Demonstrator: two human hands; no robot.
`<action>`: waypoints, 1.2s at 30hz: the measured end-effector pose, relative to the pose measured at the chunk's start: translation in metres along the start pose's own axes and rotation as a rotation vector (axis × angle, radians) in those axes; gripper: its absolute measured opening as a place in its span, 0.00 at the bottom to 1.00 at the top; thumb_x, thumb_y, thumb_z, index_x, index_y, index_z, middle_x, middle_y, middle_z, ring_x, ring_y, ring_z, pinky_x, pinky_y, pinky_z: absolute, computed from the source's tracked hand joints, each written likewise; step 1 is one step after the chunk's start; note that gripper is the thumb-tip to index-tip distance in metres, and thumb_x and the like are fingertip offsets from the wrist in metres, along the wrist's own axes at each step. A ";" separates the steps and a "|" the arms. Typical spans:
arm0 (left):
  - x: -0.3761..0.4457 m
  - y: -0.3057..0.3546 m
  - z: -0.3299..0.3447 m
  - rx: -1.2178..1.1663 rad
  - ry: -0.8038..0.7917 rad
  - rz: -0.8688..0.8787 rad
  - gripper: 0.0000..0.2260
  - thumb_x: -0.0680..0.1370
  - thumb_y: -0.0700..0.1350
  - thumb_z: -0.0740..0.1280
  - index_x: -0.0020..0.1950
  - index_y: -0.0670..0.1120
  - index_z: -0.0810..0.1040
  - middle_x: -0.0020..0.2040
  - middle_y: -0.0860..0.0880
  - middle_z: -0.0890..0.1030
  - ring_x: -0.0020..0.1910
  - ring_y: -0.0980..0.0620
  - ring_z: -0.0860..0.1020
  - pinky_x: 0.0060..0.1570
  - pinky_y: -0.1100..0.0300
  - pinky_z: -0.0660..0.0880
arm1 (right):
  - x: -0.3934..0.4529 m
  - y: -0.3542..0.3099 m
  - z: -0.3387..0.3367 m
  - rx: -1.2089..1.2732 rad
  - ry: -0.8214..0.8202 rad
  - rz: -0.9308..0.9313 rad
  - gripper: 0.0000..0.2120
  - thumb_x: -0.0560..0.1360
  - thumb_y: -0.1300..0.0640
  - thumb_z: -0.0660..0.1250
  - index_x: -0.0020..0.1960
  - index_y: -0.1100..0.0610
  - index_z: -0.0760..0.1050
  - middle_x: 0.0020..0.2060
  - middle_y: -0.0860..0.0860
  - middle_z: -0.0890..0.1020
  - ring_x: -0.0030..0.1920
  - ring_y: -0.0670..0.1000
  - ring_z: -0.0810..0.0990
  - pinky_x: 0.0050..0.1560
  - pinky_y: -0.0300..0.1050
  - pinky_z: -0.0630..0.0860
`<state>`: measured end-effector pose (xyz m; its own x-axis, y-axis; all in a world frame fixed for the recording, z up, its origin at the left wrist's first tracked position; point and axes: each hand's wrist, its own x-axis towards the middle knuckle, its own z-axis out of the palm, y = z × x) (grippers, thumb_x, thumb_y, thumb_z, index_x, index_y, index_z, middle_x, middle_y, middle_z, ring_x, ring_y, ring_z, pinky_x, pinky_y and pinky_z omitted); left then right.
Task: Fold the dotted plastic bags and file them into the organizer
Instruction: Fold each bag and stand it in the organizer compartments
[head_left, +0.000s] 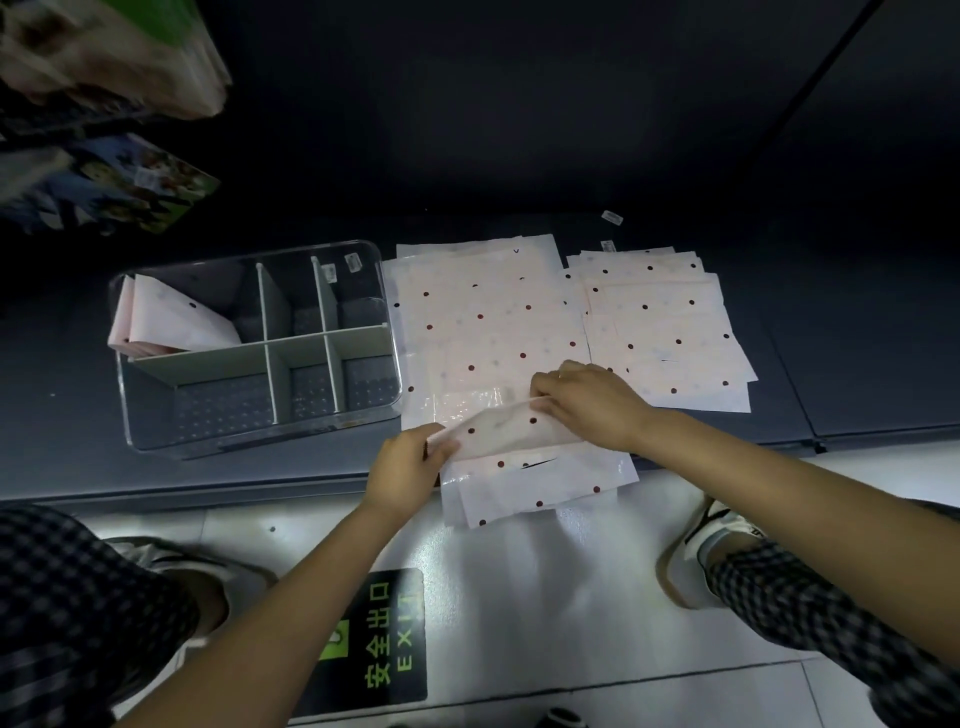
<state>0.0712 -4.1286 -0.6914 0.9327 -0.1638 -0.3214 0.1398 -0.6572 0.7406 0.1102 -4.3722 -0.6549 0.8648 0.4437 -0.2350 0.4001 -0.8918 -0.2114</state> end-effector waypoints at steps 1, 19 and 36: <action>0.002 0.002 0.000 -0.030 0.007 -0.028 0.07 0.79 0.46 0.65 0.40 0.48 0.75 0.31 0.48 0.76 0.33 0.46 0.74 0.32 0.56 0.68 | 0.006 0.001 0.004 -0.044 -0.005 0.009 0.13 0.82 0.50 0.53 0.54 0.57 0.72 0.43 0.50 0.77 0.53 0.53 0.71 0.44 0.43 0.60; 0.014 0.007 0.053 0.843 -0.098 0.329 0.34 0.76 0.68 0.40 0.72 0.51 0.28 0.76 0.42 0.33 0.74 0.43 0.33 0.73 0.45 0.34 | 0.038 0.007 0.027 -0.056 -0.170 0.214 0.14 0.82 0.53 0.49 0.58 0.56 0.71 0.54 0.54 0.75 0.58 0.56 0.68 0.54 0.48 0.62; 0.021 0.000 0.053 0.929 -0.164 0.325 0.37 0.71 0.71 0.34 0.72 0.51 0.25 0.71 0.42 0.25 0.71 0.41 0.26 0.71 0.40 0.33 | -0.013 -0.041 0.082 0.265 0.104 0.264 0.30 0.82 0.46 0.48 0.77 0.57 0.40 0.76 0.49 0.42 0.76 0.44 0.39 0.73 0.39 0.34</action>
<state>0.0735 -4.1710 -0.7297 0.8122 -0.4916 -0.3141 -0.4955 -0.8655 0.0736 0.0579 -4.3344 -0.7209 0.9593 0.1785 -0.2190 0.0792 -0.9141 -0.3978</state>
